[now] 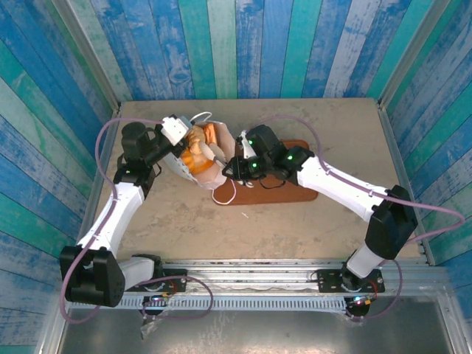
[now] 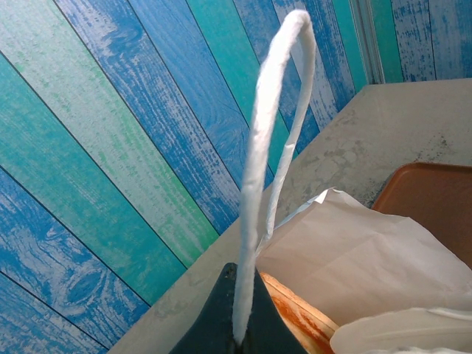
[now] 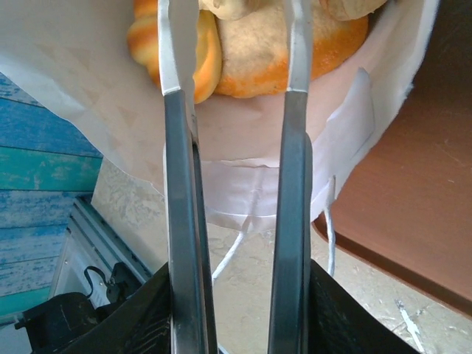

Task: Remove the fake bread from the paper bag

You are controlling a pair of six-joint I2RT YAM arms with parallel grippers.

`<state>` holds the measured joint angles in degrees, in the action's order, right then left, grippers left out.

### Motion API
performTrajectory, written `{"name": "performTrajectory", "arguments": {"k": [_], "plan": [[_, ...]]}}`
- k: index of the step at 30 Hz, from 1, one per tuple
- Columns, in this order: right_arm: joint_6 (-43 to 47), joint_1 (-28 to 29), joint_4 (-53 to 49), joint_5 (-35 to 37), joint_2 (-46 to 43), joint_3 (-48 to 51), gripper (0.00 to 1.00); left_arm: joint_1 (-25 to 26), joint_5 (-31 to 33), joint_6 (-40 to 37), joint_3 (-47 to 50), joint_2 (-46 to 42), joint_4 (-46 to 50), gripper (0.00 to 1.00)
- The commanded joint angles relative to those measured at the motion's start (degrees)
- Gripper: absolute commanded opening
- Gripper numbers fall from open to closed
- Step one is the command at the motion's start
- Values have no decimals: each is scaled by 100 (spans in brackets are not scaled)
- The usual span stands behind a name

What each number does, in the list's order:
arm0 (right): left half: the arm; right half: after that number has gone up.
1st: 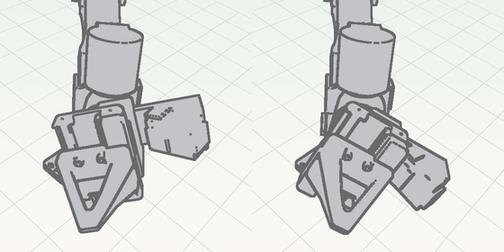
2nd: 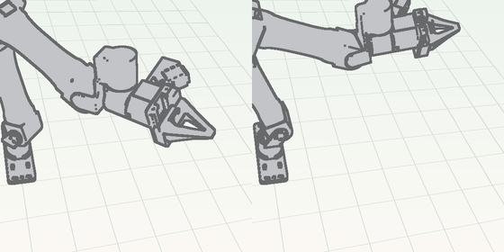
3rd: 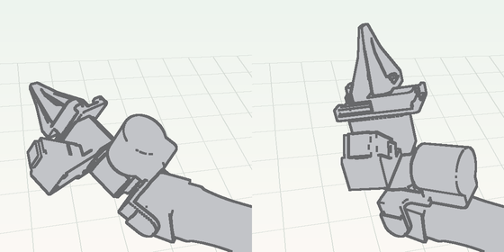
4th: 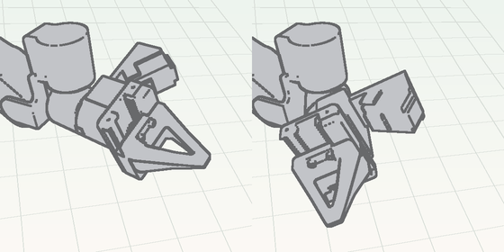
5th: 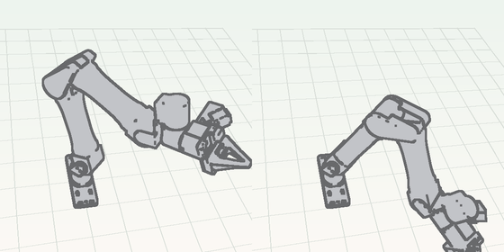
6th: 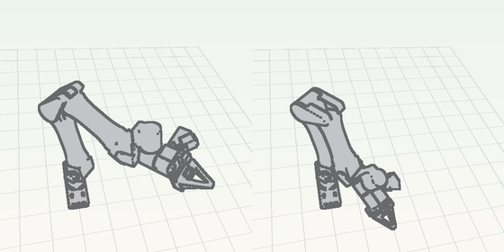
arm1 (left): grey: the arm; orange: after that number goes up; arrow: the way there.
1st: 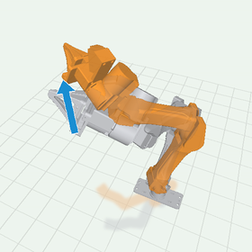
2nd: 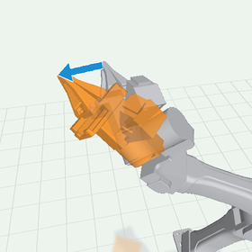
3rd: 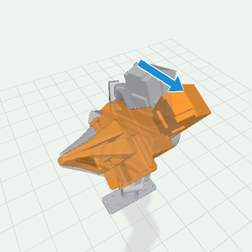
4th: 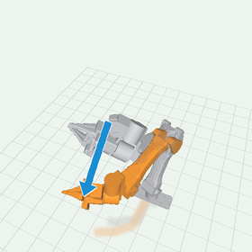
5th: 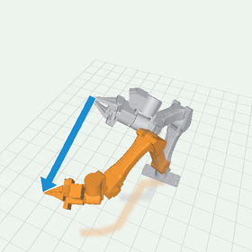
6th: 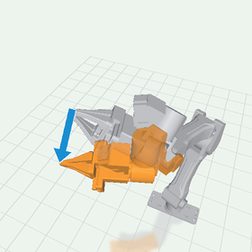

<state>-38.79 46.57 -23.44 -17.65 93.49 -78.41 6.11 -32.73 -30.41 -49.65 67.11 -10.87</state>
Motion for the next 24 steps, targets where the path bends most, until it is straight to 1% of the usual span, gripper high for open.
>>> {"name": "performTrajectory", "arguments": {"k": [1, 16, 24], "plan": [[-24, -20, 210, -167, 113, -252, 44, 22, -67, -88, -8, -113, 15, 0], [20, -8, 164, -338, 457, -633, 47, 22, -79, -66, -17, -51, 13, 0], [20, -7, 7, -165, 522, -680, 49, 22, -119, -22, -38, -39, -5, 0]]}}
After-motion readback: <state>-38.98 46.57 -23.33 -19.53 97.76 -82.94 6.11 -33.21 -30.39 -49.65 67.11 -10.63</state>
